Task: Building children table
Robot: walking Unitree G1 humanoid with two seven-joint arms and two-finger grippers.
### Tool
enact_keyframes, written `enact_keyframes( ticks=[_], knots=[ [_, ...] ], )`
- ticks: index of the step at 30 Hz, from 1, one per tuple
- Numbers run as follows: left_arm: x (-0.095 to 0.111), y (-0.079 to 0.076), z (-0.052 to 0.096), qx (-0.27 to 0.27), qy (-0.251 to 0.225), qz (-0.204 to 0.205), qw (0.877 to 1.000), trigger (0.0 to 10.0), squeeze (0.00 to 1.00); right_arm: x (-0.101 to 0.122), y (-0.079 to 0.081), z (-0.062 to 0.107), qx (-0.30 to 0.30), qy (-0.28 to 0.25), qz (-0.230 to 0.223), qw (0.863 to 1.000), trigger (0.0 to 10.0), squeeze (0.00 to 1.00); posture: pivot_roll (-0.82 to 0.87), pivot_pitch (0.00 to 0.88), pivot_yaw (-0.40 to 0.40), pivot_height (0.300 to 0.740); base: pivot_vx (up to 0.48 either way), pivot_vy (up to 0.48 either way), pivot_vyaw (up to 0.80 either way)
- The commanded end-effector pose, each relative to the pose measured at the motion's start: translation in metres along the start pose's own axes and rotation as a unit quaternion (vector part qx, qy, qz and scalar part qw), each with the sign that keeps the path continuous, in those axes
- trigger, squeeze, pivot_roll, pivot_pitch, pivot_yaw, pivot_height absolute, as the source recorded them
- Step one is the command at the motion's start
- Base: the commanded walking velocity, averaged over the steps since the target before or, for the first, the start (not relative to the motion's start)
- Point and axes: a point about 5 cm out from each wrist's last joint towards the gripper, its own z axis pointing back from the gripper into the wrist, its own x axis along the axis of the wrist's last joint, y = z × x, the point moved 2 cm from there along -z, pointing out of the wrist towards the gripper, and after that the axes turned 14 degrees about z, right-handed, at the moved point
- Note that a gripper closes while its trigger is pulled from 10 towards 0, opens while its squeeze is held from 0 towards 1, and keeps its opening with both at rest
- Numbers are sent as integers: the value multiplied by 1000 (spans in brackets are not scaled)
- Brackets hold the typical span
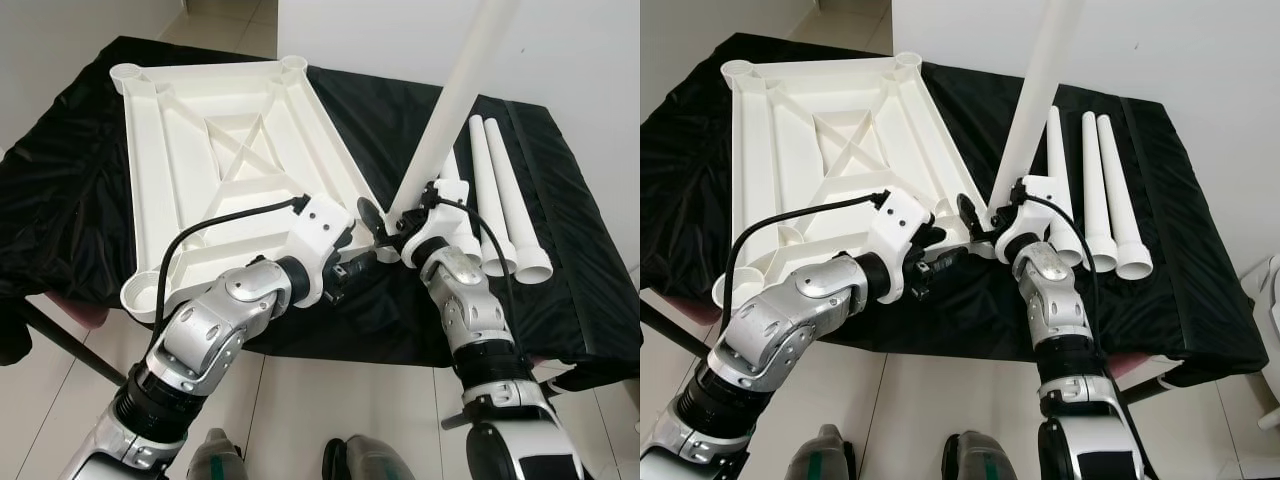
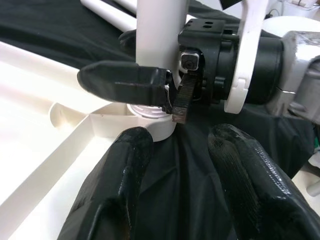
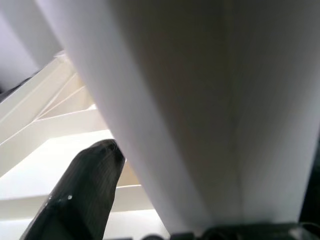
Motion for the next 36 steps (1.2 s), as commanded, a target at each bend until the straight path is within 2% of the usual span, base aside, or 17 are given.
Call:
enact_keyframes(
  ticks=[1, 3, 11, 13, 14, 15, 22, 32, 35, 36],
  knots=[
    [0, -5, -2, -28, 7, -6, 1000, 10000, 0, 1, 0, -1, 9, -4, 2, 1000, 10000, 0, 4, 16, -76, 740, 0, 0, 0],
    [0, -4, -2, -26, 8, -7, 1000, 10000, 0, 2, -7, -4, 29, -7, 23, 999, 10000, 0, 13, 12, -78, 740, 0, 0, 0],
    [0, -1, 0, -20, 9, -10, 1000, 10000, 0, 1, -15, -6, 59, -1, 45, 997, 10000, 0, 19, 11, -80, 740, 0, 0, 0],
    [0, 0, 1, -19, 9, -10, 1000, 10000, 0, -3, -21, -7, 73, 7, 58, 996, 3686, 0, 17, 11, -83, 740, 0, 0, 0],
    [0, 0, 1, -19, 9, -10, 1000, 10000, 0, -3, -21, -7, 73, 7, 58, 996, 3686, 0, 17, 11, -83, 740, 0, 0, 0],
    [0, 0, 1, -19, 9, -9, 1000, 10000, 0, -4, -24, -6, 74, 10, 56, 996, 0, 0, 15, 13, -81, 740, 0, 0, 0],
    [0, -2, 2, -22, 10, -8, 1000, 10000, 0, -13, -27, -2, 79, 17, 53, 995, 0, 0, 9, 19, -74, 740, 0, 0, 0],
    [-1, -3, 2, -25, 13, -8, 1000, 10000, 0, -12, -26, -1, 75, 8, 42, 996, 0, 0, 5, 27, -71, 740, 0, 0, 0],
    [-1, -3, 2, -25, 13, -8, 1000, 10000, 0, -15, -28, -1, 54, 22, 42, 997, 0, 0, 7, 27, -72, 740, 0, 0, 0],
    [-2, -3, 2, -26, 13, -8, 1000, 10000, 0, -17, -31, -1, 27, 31, 29, 999, 0, 0, 11, 25, -74, 740, 0, 0, 0]
  ],
)
